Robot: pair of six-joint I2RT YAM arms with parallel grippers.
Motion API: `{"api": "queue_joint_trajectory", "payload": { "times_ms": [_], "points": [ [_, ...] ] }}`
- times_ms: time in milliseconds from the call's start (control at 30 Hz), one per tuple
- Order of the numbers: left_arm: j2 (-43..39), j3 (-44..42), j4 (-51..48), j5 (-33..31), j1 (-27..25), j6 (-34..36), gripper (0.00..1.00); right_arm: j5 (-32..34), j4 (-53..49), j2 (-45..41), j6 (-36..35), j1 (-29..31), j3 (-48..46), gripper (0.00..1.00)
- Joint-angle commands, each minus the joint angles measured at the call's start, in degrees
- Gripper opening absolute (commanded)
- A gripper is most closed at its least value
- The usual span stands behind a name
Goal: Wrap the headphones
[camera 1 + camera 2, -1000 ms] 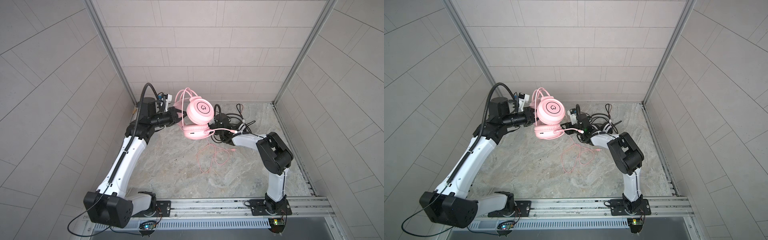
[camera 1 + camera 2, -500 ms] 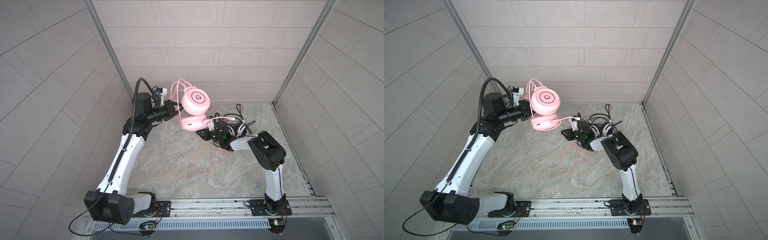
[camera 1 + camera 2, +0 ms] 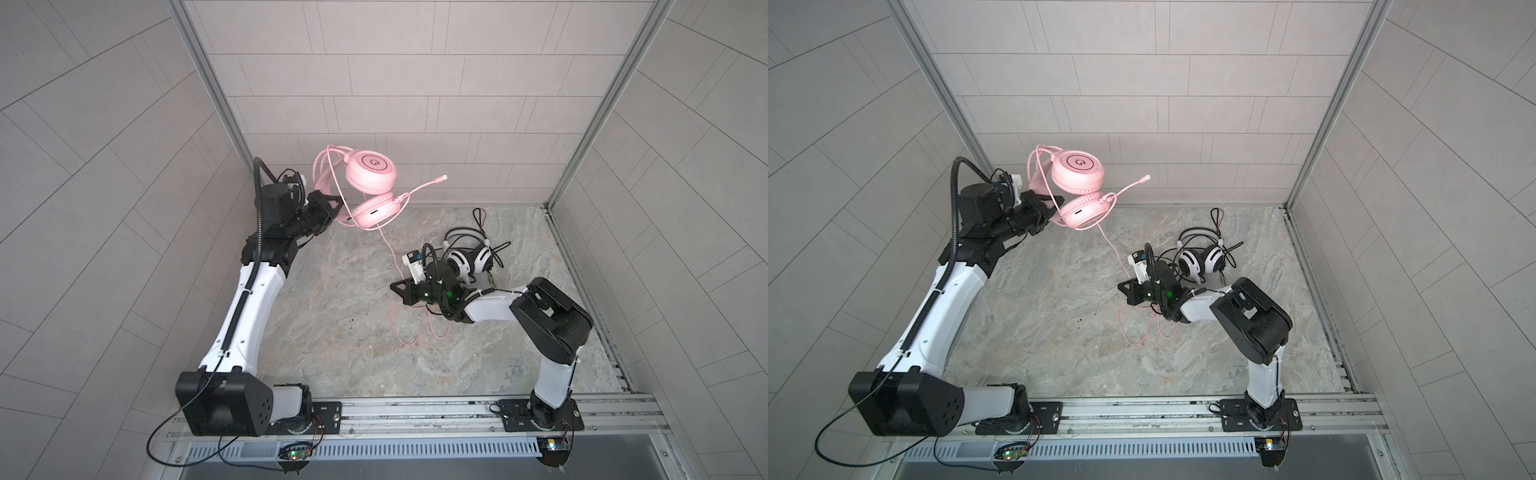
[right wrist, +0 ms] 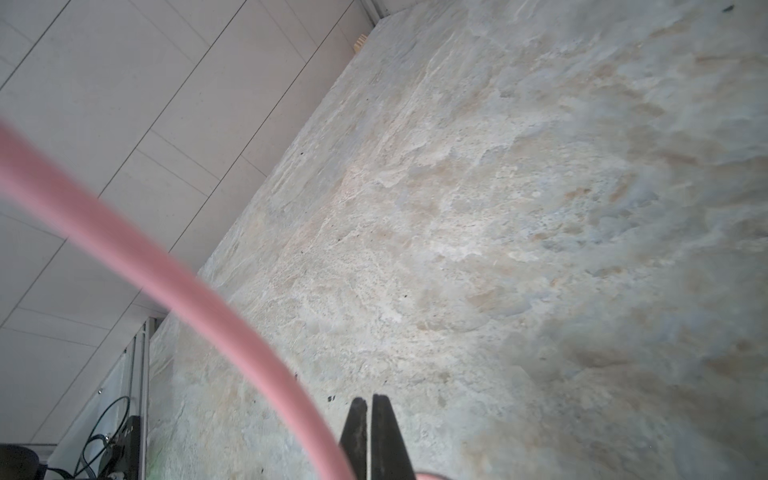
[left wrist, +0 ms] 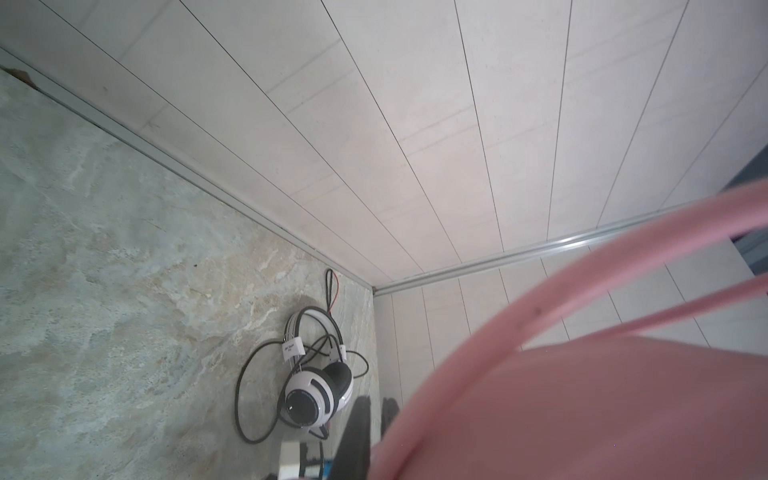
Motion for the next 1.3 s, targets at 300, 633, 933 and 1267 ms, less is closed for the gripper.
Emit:
{"api": "queue_joint_trajectory", "payload": {
  "times_ms": [300,633,933,1267],
  "points": [
    [-5.6,-3.0,2.3,-22.2,0.8,-1.9,0.00,8.6,-17.7,-11.9,-9.8,10.8,-2.9,0.00],
    [-4.6,-4.4,-1.0,-29.7,1.0,2.3,0.00,12.4,-27.5,-17.4,-14.5,13.9,-2.2,0.00],
    [-5.3,-5.0,-4.0,-35.0,1.3,3.6,0.00,16.0,-33.1,-23.0,-15.4,15.3,-2.6,0.00],
    [-5.2,-9.7,-6.9,-38.0,0.7,5.7,0.00,20.2,-42.9,-21.2,-22.0,24.3,7.9,0.00]
  ]
}}
